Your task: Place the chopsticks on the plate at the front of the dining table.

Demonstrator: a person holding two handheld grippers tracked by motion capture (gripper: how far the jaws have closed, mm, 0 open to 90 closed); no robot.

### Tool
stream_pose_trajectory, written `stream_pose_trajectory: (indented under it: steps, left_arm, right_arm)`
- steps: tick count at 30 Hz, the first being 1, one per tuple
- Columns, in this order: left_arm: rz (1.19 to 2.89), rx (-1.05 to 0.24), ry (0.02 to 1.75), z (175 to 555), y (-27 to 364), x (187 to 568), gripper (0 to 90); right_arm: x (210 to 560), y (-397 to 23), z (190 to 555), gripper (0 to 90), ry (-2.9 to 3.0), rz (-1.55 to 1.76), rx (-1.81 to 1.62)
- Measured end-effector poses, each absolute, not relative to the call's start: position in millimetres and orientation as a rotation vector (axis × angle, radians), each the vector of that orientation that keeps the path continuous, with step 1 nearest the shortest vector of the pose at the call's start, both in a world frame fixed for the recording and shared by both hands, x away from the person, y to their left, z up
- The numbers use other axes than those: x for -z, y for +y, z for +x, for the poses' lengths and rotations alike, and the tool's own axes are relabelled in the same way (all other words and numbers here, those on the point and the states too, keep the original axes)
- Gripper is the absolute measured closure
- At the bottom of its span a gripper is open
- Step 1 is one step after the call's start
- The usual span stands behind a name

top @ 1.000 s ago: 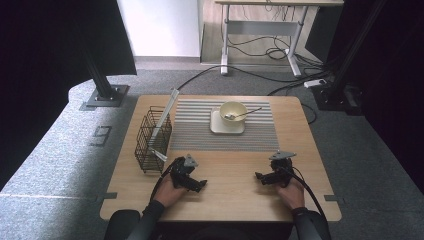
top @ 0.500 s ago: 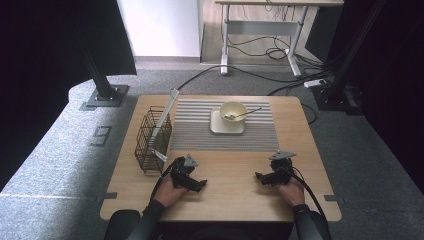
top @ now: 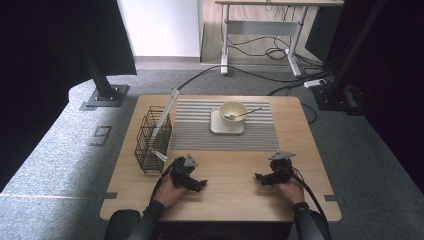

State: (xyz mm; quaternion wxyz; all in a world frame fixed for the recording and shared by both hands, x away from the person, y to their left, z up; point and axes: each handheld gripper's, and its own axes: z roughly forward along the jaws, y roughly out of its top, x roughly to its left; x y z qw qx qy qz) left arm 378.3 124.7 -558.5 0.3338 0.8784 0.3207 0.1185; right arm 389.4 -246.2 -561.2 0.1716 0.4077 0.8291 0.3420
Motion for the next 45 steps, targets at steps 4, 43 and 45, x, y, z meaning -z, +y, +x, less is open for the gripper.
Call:
stream_pose_trajectory:
  steps: [4, 43, 45]
  left_arm:
    - [2.291, -0.31, 0.84, 378, 124, 559, 0.0]
    - [2.289, -0.317, 0.853, 377, 123, 559, 0.0]
    - [2.289, -0.316, 0.854, 377, 123, 558, 0.0]
  right_arm:
    - [555, -244, 387, 0.0, 2.36, 1.145, -0.987]
    - [469, -183, 401, 0.0, 2.419, 0.959, -1.135]
    - [463, -178, 402, 0.0, 2.42, 0.952, -1.151]
